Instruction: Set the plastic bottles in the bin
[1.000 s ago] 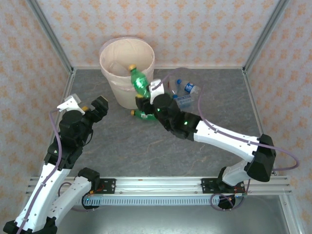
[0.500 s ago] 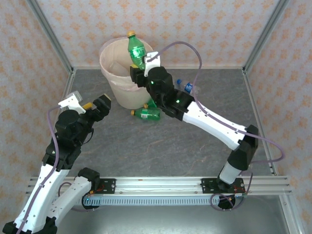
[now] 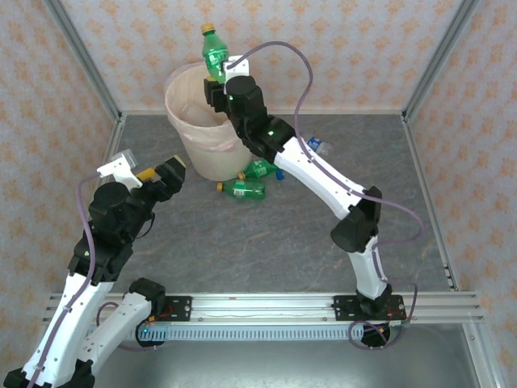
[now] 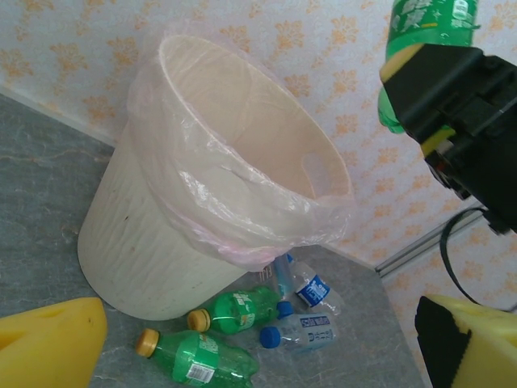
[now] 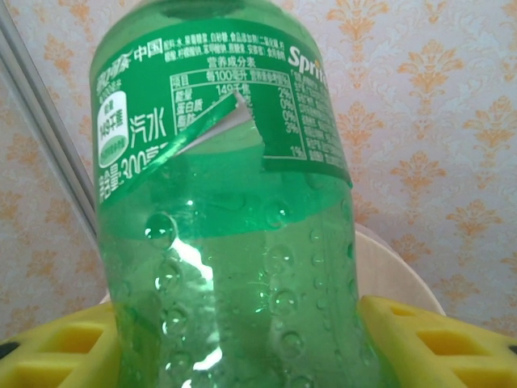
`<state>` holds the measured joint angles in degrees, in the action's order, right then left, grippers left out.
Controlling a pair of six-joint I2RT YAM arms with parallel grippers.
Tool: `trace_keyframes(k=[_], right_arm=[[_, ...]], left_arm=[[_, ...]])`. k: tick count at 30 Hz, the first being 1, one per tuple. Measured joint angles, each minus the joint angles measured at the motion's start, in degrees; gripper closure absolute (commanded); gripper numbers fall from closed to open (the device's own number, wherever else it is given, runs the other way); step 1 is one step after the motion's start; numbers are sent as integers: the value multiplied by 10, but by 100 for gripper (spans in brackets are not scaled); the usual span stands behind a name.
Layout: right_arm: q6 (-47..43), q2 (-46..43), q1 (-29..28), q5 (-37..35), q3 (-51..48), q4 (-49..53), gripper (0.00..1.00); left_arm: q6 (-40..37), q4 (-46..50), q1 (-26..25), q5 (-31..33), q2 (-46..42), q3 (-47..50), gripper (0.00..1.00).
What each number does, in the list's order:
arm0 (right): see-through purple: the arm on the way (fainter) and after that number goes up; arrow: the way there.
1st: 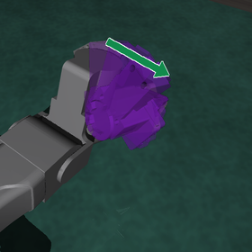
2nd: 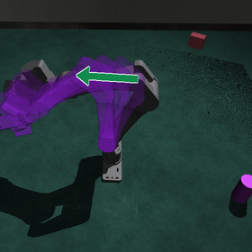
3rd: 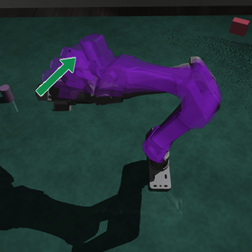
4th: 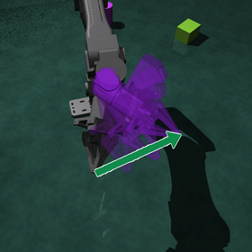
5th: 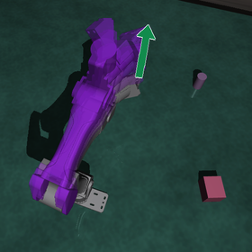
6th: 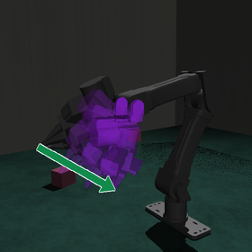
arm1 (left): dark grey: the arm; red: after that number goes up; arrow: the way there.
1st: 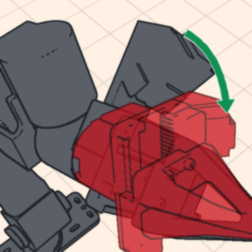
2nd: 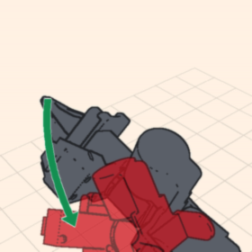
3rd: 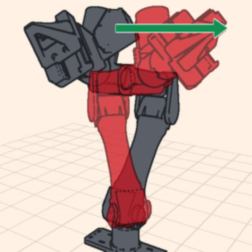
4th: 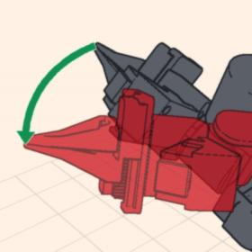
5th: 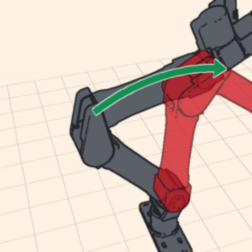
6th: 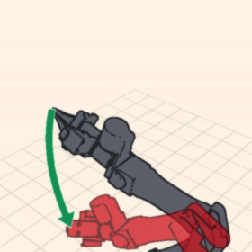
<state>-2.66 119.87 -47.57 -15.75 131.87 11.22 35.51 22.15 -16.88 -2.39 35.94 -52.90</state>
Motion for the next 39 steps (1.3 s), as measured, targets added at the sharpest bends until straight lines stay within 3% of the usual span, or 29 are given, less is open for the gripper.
trace_keyframes(k=[3, 11, 14, 16, 17, 18, 39], right_arm=[[0, 34, 7, 5, 44, 15, 40], [5, 57, 14, 9, 50, 34, 38], [7, 57, 14, 12, 50, 36, 26], [10, 57, 14, 16, 51, 36, 13], [11, 57, 14, 17, 51, 36, 1], [11, 57, 14, 18, 51, 38, 0], [28, 39, 14, 22, 36, 47, 0]], left_arm=[[0, 4, 0, 0, 0, 0, 1], [-7, 12, 0, 0, 0, -10, 1], [-9, 13, 0, 0, 0, -10, 1], [-9, 14, 0, 0, 0, -10, 1], [-9, 15, 0, 0, -1, -10, 1], [-9, 15, 0, 0, -1, -10, 1], [-9, 16, 0, 0, -8, -10, 1]])
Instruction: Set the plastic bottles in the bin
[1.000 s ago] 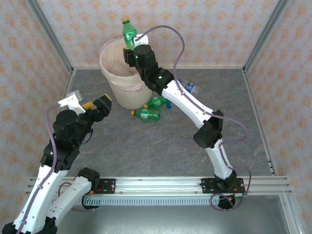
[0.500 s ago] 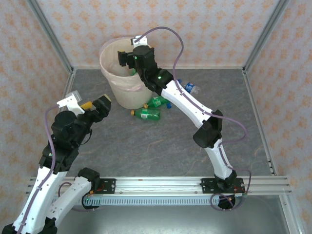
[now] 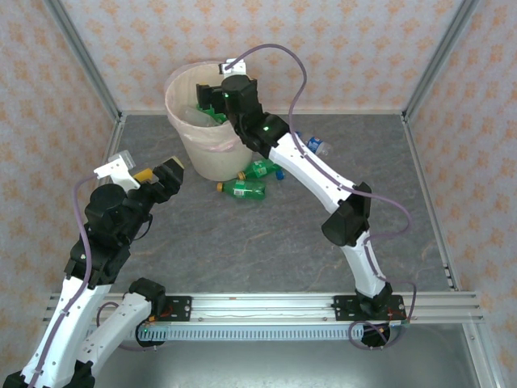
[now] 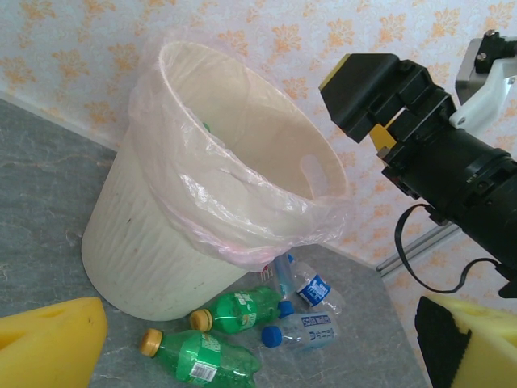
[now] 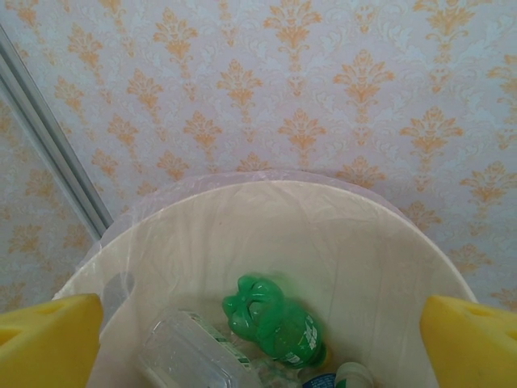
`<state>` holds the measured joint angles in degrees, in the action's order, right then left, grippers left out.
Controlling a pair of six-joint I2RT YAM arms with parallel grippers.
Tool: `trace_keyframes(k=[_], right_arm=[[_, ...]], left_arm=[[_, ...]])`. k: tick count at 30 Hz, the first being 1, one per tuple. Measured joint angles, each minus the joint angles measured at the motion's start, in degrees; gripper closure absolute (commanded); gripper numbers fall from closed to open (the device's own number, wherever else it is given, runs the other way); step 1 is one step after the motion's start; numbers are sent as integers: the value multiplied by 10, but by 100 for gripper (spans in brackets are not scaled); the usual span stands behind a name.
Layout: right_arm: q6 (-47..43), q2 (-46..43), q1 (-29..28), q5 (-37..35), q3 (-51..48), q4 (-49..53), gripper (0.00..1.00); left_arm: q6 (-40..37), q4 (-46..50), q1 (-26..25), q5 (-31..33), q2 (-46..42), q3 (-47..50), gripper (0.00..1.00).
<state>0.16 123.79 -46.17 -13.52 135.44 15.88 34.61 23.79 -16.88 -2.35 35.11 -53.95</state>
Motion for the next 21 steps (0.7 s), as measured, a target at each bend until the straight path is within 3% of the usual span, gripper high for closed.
trace_keyframes(k=[12, 21], right_arm=[[13, -167, 0, -17, -170, -19, 0], [23, -334, 21, -27, -426, -83, 0]], left_arm=[[-19, 0, 0, -22, 26, 0, 1], [-30, 0, 0, -61, 57, 0, 1]])
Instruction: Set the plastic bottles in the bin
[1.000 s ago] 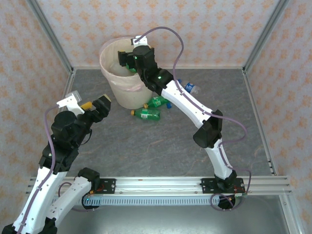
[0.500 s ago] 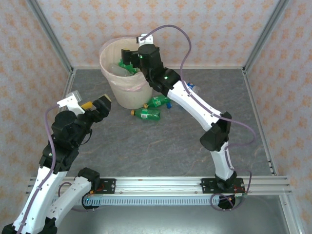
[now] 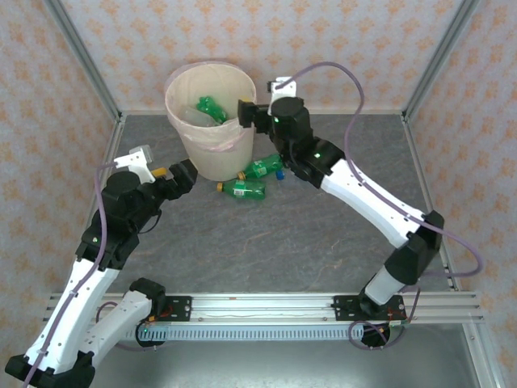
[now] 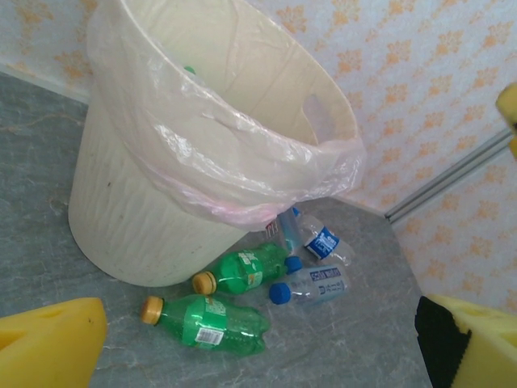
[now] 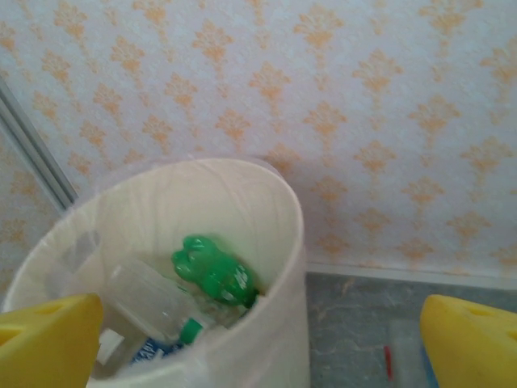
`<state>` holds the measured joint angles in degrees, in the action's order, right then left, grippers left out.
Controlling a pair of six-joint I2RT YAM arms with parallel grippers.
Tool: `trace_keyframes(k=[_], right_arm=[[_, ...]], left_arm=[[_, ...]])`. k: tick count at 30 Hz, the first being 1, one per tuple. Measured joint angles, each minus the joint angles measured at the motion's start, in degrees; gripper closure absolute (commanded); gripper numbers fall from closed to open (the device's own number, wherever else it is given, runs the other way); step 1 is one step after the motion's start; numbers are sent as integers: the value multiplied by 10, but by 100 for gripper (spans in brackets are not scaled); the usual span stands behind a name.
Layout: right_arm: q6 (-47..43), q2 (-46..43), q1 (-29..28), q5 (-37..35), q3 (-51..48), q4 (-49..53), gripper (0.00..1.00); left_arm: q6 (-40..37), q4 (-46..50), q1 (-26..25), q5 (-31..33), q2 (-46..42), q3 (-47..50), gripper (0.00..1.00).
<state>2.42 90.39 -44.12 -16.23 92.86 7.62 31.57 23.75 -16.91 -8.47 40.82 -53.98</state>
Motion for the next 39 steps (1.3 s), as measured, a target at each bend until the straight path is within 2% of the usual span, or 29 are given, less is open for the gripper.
trace_keyframes(k=[7, 13, 22, 28, 39], right_arm=[[47, -88, 77, 13, -167, -25, 0], [127, -92, 153, 32, -233, -16, 0], [269, -17, 201, 54, -236, 33, 0], [363, 50, 245, 119, -236, 54, 4], [467, 119, 265, 214, -235, 47, 11]], left_arm=[[1, -12, -14, -15, 10, 0, 1], [1, -22, -52, -14, 31, 0, 1], [0, -24, -116, 17, 61, 0, 1], [0, -26, -150, 36, 76, 0, 1], [0, -38, -165, 50, 76, 0, 1]])
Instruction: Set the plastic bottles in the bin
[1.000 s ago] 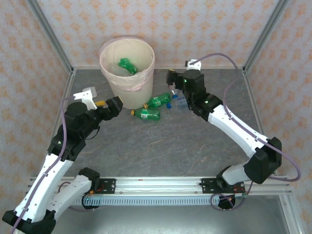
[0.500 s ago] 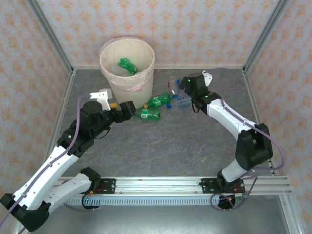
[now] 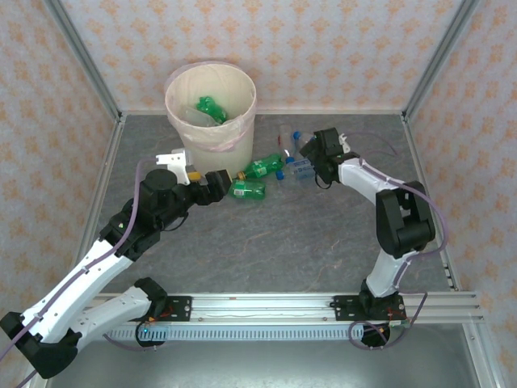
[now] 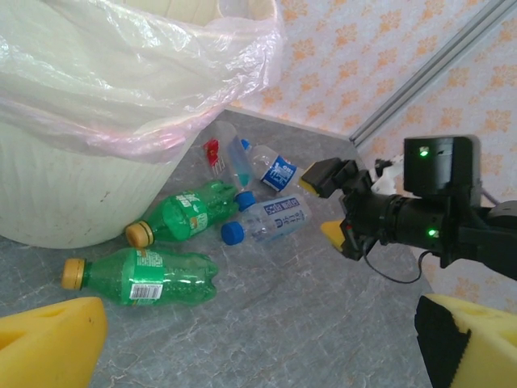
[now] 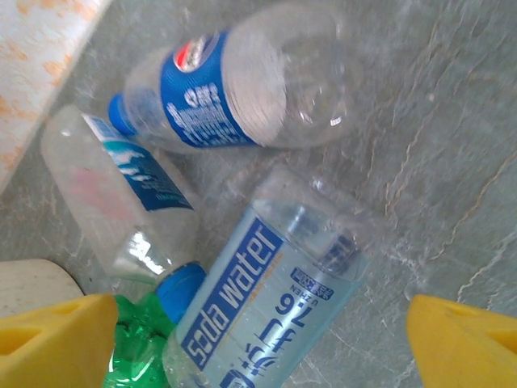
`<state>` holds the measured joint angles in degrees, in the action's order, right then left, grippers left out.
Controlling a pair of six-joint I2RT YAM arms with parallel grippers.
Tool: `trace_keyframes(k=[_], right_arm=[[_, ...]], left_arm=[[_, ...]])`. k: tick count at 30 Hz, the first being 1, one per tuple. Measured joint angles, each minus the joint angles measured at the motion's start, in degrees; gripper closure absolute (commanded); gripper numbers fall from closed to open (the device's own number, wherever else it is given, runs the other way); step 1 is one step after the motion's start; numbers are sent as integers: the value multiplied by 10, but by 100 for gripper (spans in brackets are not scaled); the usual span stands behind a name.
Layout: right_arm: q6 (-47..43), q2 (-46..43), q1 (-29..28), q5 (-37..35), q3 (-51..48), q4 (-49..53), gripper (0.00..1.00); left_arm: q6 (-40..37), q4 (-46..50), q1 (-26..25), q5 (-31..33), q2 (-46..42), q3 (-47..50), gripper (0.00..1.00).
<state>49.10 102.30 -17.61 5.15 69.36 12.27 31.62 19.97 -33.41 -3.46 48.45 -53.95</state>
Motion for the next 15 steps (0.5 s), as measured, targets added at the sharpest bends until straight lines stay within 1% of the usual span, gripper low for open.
trace_keyframes(k=[7, 15], right_arm=[[24, 65, 6, 35, 24, -3, 12], [25, 117, 6, 43, 82, 0, 13]], left_arm=[[0, -2, -4, 1, -10, 1, 1], [0, -2, -4, 10, -21, 2, 1]])
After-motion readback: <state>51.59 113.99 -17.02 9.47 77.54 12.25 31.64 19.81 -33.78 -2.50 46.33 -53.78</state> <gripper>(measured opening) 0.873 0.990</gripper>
